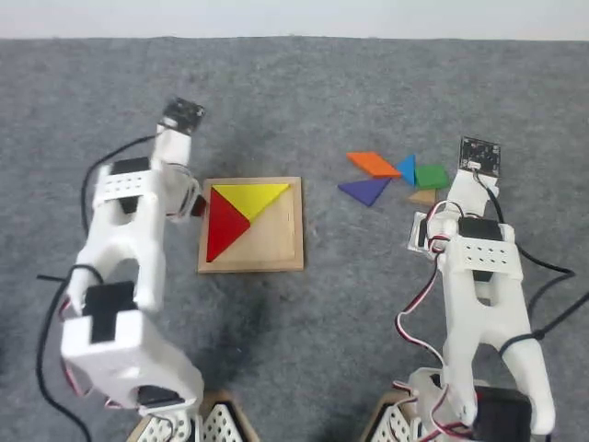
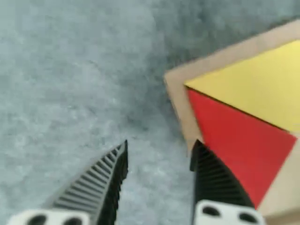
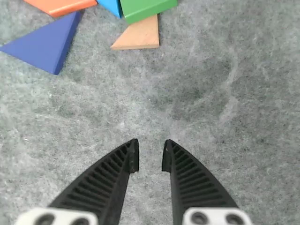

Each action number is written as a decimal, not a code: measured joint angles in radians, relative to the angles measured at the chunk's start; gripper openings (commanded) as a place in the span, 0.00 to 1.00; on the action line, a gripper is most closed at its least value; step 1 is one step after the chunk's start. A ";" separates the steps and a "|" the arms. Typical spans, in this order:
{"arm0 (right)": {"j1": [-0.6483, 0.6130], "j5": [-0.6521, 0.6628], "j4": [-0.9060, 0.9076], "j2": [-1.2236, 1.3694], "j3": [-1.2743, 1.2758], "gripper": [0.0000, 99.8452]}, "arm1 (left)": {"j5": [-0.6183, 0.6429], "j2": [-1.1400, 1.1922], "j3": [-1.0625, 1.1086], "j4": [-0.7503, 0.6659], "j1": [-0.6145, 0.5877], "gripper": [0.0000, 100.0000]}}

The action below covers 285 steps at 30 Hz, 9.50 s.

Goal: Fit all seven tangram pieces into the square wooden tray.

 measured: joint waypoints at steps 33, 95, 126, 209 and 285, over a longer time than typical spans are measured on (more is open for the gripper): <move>0.000 0.000 0.000 0.000 0.000 0.10 | 0.015 -0.117 0.021 0.086 0.123 0.21; -0.002 0.000 0.000 0.000 0.015 0.10 | 0.155 -0.054 0.143 -0.044 0.302 0.21; -0.035 0.000 0.000 0.000 0.015 0.10 | 0.181 0.044 0.018 -0.144 0.431 0.21; -0.295 0.546 0.354 0.815 -1.062 0.27 | 0.554 -0.781 0.612 -0.190 0.226 0.19; 0.423 0.473 0.221 0.463 -0.377 0.09 | 0.535 -0.781 0.675 -0.288 0.224 0.19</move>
